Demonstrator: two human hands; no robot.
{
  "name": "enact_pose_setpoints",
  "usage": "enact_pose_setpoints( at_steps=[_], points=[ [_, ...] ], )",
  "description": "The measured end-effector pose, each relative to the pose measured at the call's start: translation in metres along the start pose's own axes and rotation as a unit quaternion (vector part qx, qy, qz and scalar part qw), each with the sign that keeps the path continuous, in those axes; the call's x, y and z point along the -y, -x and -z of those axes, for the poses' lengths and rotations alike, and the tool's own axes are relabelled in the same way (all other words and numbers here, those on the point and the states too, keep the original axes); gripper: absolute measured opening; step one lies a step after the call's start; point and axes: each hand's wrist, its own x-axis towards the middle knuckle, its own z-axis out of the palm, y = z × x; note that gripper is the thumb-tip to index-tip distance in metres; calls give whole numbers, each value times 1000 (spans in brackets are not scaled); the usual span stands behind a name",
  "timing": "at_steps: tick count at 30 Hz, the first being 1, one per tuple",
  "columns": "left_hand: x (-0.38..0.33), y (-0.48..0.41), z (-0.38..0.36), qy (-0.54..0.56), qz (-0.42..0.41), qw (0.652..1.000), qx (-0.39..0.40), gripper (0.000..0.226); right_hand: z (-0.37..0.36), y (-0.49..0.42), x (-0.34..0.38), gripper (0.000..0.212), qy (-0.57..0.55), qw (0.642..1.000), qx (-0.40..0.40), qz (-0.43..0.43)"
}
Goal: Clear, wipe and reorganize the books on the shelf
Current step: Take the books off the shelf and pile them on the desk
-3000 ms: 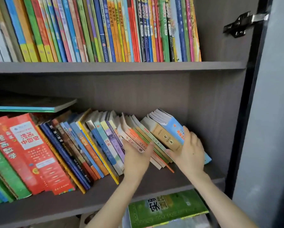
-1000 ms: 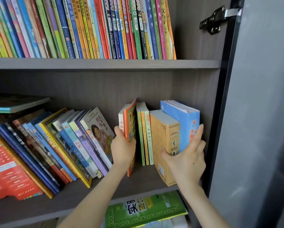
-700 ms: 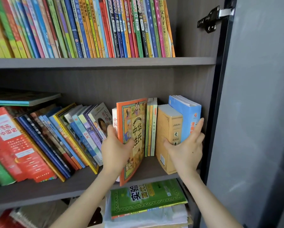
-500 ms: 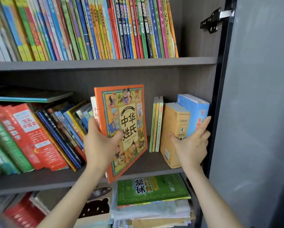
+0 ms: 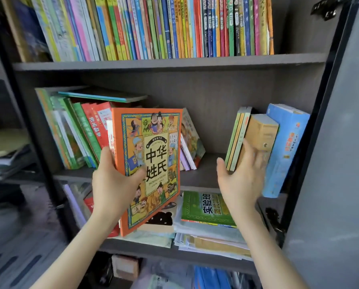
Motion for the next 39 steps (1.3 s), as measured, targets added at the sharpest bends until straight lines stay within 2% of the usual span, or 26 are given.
enact_pose_setpoints(
  at_steps=[1,2,3,4,5,6,10,15,16,18,21,23,26,30,34,37,39],
  points=[
    [4,7,12,-9,7,1000,6,37,1,14,15,66,-74,994,82,-10],
    [8,14,25,-9,11,1000,12,34,3,29,32,67,-148,970,186,-40],
    [11,21,36,-5,13,1000,22,35,6,43,46,71,-216,927,295,-88],
    [14,29,50,-4,14,999,35,36,9,57,61,74,-278,868,388,-138],
    [20,38,67,-5,15,999,52,37,8,75,73,74,-324,812,455,-172],
    [27,46,85,-9,17,997,70,38,5,93,82,75,-358,770,493,-190],
    [48,80,167,-68,37,990,115,45,-9,168,117,94,-407,699,543,-227],
    [84,123,302,-173,98,974,106,48,7,282,204,60,-440,632,599,-220],
    [91,139,341,-188,117,970,100,48,13,316,231,58,-444,609,621,-216],
    [100,156,376,-203,132,965,101,48,20,349,249,60,-453,595,626,-221],
    [114,194,449,-211,182,959,55,51,32,416,301,53,-478,534,661,-220],
    [128,223,493,-206,225,952,8,52,40,452,333,51,-494,479,693,-214],
    [144,261,543,-148,290,944,-62,59,48,497,373,46,-476,416,752,-188],
    [178,290,578,-58,371,909,-182,53,37,547,411,52,-406,372,820,-157],
    [230,299,585,33,458,856,-237,46,4,575,425,65,-322,349,868,-146],
    [270,286,581,83,509,819,-250,39,-33,588,432,114,-277,367,873,-162],
    [291,271,576,107,524,809,-244,41,-55,590,437,113,-252,398,862,-188]
  ],
)
